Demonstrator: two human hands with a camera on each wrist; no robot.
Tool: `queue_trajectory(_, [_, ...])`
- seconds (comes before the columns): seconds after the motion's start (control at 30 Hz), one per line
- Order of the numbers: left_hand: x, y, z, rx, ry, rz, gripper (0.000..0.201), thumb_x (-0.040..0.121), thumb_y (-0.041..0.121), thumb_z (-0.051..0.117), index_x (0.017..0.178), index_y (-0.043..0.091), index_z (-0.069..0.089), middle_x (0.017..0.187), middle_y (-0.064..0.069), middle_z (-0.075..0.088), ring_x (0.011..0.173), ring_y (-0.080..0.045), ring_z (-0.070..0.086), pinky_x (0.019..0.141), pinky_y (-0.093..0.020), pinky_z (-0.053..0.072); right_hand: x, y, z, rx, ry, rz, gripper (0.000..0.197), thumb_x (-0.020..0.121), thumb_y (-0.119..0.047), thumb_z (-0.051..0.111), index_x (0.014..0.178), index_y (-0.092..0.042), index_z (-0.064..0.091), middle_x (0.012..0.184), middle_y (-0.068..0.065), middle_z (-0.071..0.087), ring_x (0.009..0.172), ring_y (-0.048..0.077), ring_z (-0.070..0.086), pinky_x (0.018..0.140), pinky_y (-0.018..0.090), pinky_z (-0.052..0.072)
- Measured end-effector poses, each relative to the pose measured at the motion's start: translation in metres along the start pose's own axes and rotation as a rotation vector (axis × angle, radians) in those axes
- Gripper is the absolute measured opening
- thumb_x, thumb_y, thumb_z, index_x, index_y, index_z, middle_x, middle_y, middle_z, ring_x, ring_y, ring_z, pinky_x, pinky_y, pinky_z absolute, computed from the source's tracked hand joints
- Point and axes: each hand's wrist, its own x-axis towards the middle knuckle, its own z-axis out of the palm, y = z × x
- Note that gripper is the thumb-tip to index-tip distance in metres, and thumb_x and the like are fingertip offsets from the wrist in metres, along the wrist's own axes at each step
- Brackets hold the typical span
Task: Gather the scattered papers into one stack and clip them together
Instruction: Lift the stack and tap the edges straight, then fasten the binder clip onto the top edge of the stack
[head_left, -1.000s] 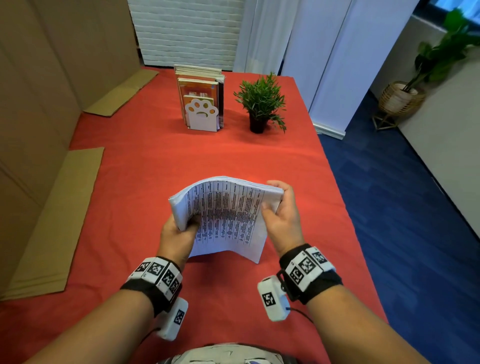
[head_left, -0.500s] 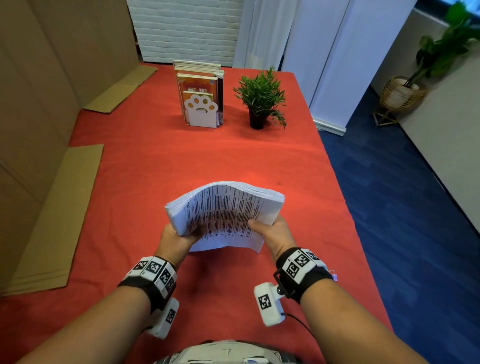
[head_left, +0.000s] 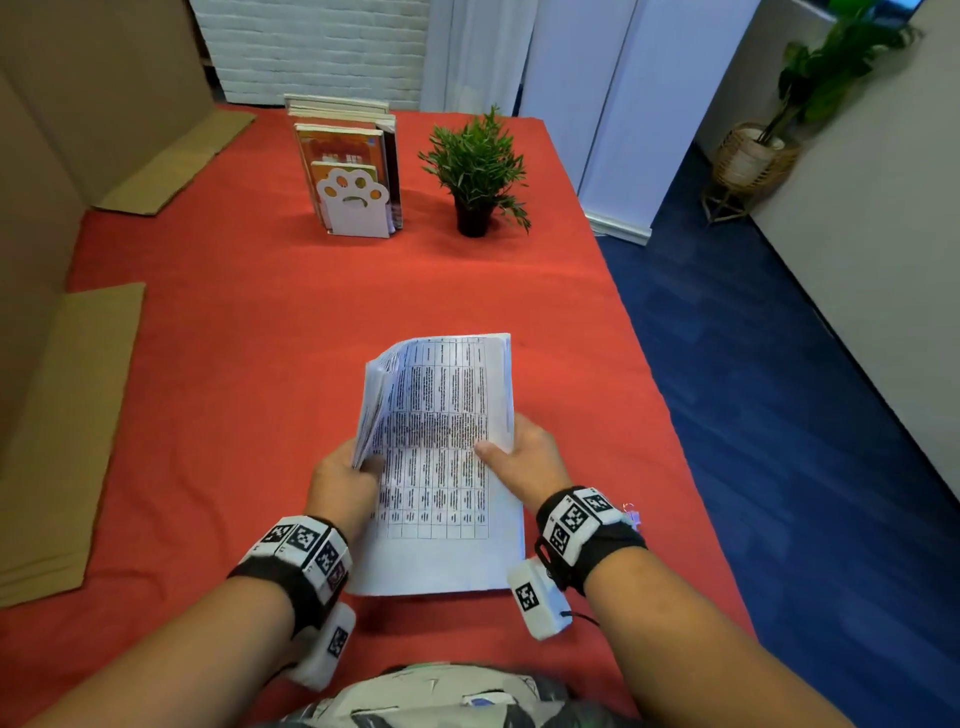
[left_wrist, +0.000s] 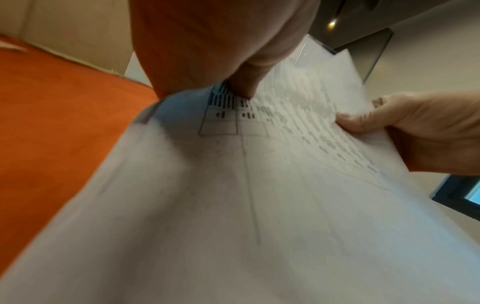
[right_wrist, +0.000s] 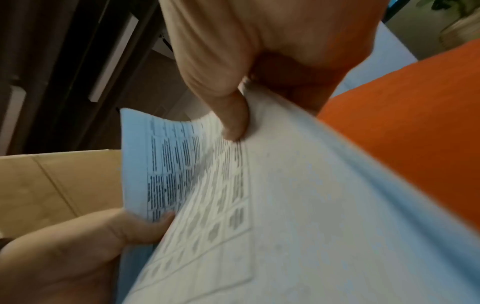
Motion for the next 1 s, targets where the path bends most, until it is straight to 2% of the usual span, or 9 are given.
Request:
queue_trajectory(0.1, [0.000, -0.016, 0.011, 0.132, -0.019, -0.119, 0.020, 0.088, 0.008, 0.055, 0.104, 0.013, 0.067, 0.069, -0.008, 0.062, 0.064, -0.025, 0.056, 0.065, -0.035, 0.050, 0.000, 0.028, -0.020, -0.359, 0.052, 0.100, 0.020, 0.088, -0.022, 0.056, 0.105, -0.014, 0.062, 0.099, 0.004, 0.067, 0.089, 0.019, 0.059, 0.081, 0.027, 0.048])
queue_trajectory(0.17, [-0.001, -0.024, 0.016, 0.261, -0.046, -0.172, 0.024, 0.088, 0.008, 0.056, 0.111, 0.005, 0.064, 0.069, -0.012, 0.062, 0.062, -0.027, 0.057, 0.061, -0.034, 0.051, -0.003, 0.050, -0.035, -0.551, 0.051, 0.227, 0.022, 0.087, -0.020, 0.051, 0.107, -0.016, 0.060, 0.112, 0.010, 0.064, 0.103, 0.028, 0.059, 0.087, 0.034, 0.049])
queue_trajectory(0.33, [-0.004, -0.037, 0.019, 0.392, -0.105, -0.353, 0.017, 0.086, 0.008, 0.057, 0.093, -0.007, 0.062, 0.058, -0.006, 0.050, 0.059, -0.024, 0.050, 0.055, -0.025, 0.040, -0.018, 0.090, -0.062, -0.856, 0.024, 0.571, 0.037, 0.088, -0.014, 0.043, 0.124, -0.022, 0.044, 0.130, 0.008, 0.034, 0.115, 0.033, 0.047, 0.091, 0.043, 0.044])
queue_trajectory(0.47, [0.000, -0.040, 0.016, 0.389, -0.111, -0.437, 0.038, 0.085, 0.008, 0.058, 0.057, 0.012, 0.033, 0.067, -0.010, 0.050, 0.069, -0.025, 0.049, 0.066, -0.033, 0.042, -0.018, 0.110, -0.057, -0.805, -0.008, 0.607, 0.039, 0.090, -0.007, 0.043, 0.128, -0.010, 0.042, 0.131, 0.015, 0.033, 0.112, 0.036, 0.055, 0.092, 0.039, 0.047])
queue_trajectory(0.67, [0.001, -0.035, 0.015, 0.432, -0.162, -0.490, 0.034, 0.088, 0.011, 0.056, 0.061, 0.010, 0.034, 0.064, -0.003, 0.040, 0.058, -0.016, 0.041, 0.059, -0.027, 0.041, -0.011, 0.108, -0.046, -0.772, -0.054, 0.443, 0.029, 0.093, -0.018, 0.053, 0.118, -0.003, 0.052, 0.130, 0.019, 0.048, 0.111, 0.033, 0.059, 0.089, 0.034, 0.046])
queue_trajectory(0.73, [0.001, -0.034, 0.015, 0.446, -0.177, -0.487, 0.033, 0.088, 0.010, 0.055, 0.061, 0.010, 0.036, 0.063, -0.002, 0.038, 0.055, -0.014, 0.037, 0.053, -0.024, 0.036, -0.005, 0.097, -0.040, -0.688, -0.030, 0.374, 0.017, 0.091, -0.025, 0.057, 0.094, -0.008, 0.059, 0.114, 0.019, 0.063, 0.104, 0.032, 0.062, 0.080, 0.033, 0.046])
queue_trajectory(0.83, [0.001, -0.034, 0.015, 0.464, -0.174, -0.487, 0.026, 0.087, 0.010, 0.054, 0.064, 0.007, 0.044, 0.064, -0.004, 0.043, 0.055, -0.016, 0.042, 0.049, -0.023, 0.036, 0.004, 0.075, -0.022, -0.412, 0.024, 0.242, 0.031, 0.086, -0.029, 0.064, 0.062, -0.020, 0.046, 0.079, 0.007, 0.068, 0.079, 0.022, 0.062, 0.068, 0.027, 0.042])
queue_trajectory(0.93, [0.002, -0.038, 0.016, 0.496, -0.179, -0.469, 0.026, 0.087, 0.012, 0.053, 0.064, 0.008, 0.044, 0.062, -0.003, 0.045, 0.054, -0.015, 0.042, 0.047, -0.022, 0.035, 0.006, 0.048, 0.005, -0.066, -0.100, 0.075, 0.025, 0.087, -0.007, 0.059, 0.063, -0.014, 0.054, 0.068, 0.000, 0.066, 0.063, -0.004, 0.064, 0.069, 0.022, 0.055])
queue_trajectory(1.0, [0.003, -0.042, 0.016, 0.529, -0.180, -0.460, 0.025, 0.086, 0.014, 0.054, 0.063, 0.009, 0.045, 0.061, -0.002, 0.045, 0.054, -0.015, 0.042, 0.051, -0.022, 0.037, 0.005, 0.036, 0.022, 0.138, -0.245, 0.100, 0.019, 0.090, 0.000, 0.054, 0.072, -0.007, 0.055, 0.076, 0.001, 0.069, 0.062, -0.007, 0.066, 0.062, 0.014, 0.054])
